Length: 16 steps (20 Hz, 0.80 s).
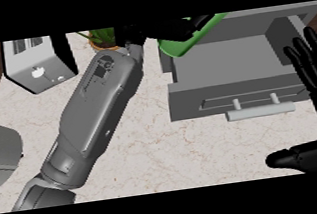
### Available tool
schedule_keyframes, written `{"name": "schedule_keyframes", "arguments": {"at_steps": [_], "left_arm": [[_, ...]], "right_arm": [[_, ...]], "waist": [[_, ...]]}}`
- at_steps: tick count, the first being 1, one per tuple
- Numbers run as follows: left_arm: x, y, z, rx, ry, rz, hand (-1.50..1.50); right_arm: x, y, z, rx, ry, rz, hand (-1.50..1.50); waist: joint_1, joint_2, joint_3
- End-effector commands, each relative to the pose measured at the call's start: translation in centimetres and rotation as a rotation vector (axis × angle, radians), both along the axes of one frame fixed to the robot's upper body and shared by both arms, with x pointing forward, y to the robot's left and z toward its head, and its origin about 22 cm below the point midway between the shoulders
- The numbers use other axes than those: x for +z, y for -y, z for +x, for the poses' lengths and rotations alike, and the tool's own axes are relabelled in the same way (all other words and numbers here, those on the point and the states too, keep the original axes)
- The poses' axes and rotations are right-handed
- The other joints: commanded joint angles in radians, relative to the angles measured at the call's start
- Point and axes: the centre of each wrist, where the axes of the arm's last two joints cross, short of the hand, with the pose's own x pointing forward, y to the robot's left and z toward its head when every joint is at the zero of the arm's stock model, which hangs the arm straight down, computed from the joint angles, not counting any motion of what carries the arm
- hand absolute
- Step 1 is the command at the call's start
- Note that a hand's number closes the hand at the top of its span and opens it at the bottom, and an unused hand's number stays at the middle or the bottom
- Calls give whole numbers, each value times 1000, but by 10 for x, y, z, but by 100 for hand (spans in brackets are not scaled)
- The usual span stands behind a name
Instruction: Pick up the cup, place it into the drawer and close the drawer
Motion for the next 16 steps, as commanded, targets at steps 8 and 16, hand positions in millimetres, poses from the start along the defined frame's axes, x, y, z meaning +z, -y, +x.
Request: {"name": "schedule_keyframes", "arguments": {"at_steps": [8,16], "left_arm": [[-29,17,15,26,-83,82,150],[-44,29,9,33,-50,193,150]], "right_arm": [[1,5,-1,18,6,-7,-150],[-5,-22,14,57,21,22,-150]], "waist": [[-24,6,1],[-57,14,1]]}}
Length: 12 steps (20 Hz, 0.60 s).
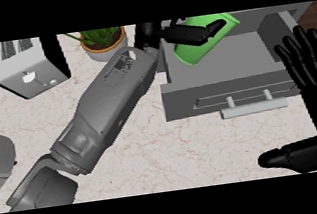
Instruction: Pick up the cup, place it into the drawer and close the drawer
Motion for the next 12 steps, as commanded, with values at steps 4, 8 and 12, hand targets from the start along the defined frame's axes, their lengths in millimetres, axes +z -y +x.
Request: {"name": "schedule_keyframes", "arguments": {"at_steps": [4,8,12], "left_arm": [[-3,11,-3,25,-17,89,150],[-23,3,-3,31,-14,168,150],[-16,11,-5,72,-25,212,-150]], "right_arm": [[-6,-5,5,39,-2,-2,-150],[14,-2,4,53,27,-14,-150],[15,-5,11,64,36,8,-150]], "waist": [[-33,6,1],[-47,11,0],[-54,11,1]]}}
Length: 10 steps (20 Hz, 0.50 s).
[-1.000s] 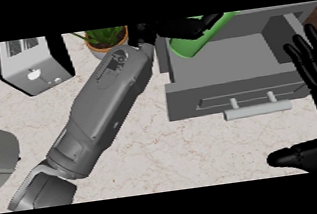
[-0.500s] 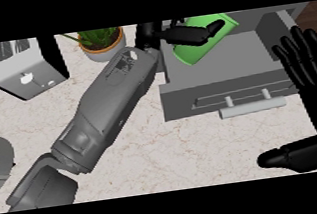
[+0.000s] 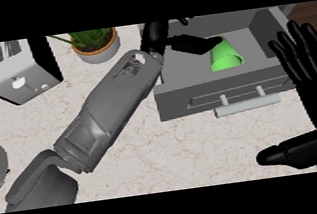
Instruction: Pick up the cup, place it into the drawer and close the drawer
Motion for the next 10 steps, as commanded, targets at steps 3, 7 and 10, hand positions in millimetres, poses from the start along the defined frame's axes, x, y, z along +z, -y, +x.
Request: {"name": "schedule_keyframes", "arguments": {"at_steps": [3,7,10], "left_arm": [[-12,-1,-4,7,-2,-21,-150],[20,14,-4,-59,11,-127,-150],[22,14,-5,-79,37,-214,-150]], "right_arm": [[-1,-10,-3,38,-1,18,-150],[13,3,7,45,4,53,-150],[10,5,-15,67,-21,64,-150]], "waist": [[-16,4,-1],[1,1,-1],[12,-9,-1]]}}
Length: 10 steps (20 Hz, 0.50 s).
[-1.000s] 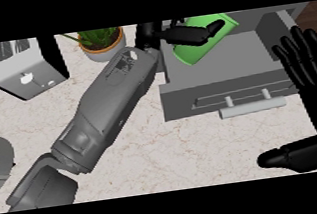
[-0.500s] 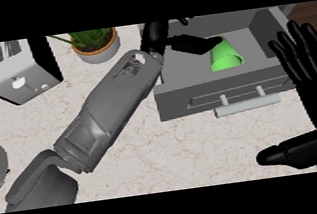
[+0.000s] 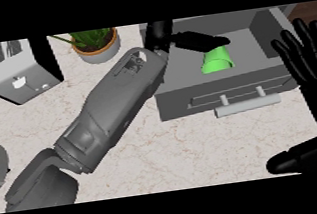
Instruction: Pick up the cup, place it into the drawer and close the drawer
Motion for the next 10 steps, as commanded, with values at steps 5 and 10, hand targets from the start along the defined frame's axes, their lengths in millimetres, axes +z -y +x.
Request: {"name": "schedule_keyframes", "arguments": {"at_steps": [5,10], "left_arm": [[25,8,-4,-77,44,-216,-150],[11,-2,-6,-38,19,-258,-150]], "right_arm": [[6,15,-18,11,-28,20,-150],[5,25,-23,54,-7,-75,150]], "waist": [[69,-21,-1],[94,-24,-1]]}}
